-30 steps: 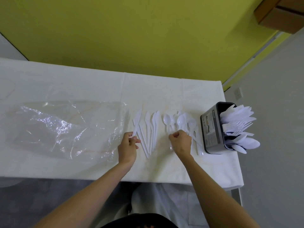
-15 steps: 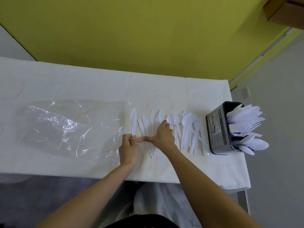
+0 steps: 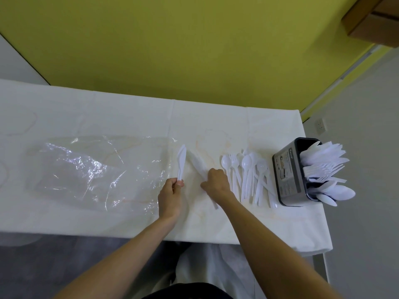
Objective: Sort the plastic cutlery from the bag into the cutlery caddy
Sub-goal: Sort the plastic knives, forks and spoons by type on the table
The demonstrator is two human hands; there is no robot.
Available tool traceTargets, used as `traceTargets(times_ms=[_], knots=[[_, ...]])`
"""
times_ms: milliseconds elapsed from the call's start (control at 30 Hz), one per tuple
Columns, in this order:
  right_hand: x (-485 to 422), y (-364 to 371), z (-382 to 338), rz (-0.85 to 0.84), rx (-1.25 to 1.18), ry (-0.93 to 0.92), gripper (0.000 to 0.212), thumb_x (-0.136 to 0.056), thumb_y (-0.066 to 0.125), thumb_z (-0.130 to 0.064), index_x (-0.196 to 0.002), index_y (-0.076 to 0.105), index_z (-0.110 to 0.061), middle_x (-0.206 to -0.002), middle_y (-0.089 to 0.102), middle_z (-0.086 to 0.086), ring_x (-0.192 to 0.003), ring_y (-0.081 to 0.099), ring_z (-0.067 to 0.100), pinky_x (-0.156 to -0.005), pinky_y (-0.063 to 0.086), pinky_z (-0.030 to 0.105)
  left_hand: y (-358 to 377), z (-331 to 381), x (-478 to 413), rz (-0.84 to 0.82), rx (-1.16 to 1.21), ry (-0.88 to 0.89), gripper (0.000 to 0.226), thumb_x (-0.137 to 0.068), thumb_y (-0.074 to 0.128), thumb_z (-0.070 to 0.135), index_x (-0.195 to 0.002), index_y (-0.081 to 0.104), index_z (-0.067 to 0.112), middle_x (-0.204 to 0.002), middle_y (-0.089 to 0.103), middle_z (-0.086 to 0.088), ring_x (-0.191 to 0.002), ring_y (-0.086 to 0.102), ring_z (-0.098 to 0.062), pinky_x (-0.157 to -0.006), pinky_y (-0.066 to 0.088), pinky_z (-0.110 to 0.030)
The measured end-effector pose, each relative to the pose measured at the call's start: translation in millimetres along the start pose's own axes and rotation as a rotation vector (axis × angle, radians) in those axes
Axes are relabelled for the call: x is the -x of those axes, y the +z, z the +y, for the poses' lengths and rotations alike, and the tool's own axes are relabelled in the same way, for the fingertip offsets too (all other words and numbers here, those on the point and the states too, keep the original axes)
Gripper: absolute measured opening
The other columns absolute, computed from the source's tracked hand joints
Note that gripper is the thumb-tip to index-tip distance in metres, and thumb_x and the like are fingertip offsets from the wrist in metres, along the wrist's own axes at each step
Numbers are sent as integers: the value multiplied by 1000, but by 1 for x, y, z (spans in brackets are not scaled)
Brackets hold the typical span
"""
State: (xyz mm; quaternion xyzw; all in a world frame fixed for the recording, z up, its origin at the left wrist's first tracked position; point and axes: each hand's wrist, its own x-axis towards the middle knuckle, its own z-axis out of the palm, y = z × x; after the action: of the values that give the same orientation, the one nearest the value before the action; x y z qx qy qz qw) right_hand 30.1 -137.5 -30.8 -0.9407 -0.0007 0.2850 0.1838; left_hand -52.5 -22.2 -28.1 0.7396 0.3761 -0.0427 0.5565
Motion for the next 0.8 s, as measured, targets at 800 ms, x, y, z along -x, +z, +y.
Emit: traceTargets(times_ms=[800], knots=[[36, -32, 41, 172, -761, 162, 23, -74, 80, -13, -93, 73, -2, -90, 74, 11, -82, 72, 23, -78, 61, 35, -19, 41, -29, -301, -75, 198, 7, -90, 60, 18, -90, 67, 19, -87, 69, 3, -82, 63, -18, -69, 44, -25]])
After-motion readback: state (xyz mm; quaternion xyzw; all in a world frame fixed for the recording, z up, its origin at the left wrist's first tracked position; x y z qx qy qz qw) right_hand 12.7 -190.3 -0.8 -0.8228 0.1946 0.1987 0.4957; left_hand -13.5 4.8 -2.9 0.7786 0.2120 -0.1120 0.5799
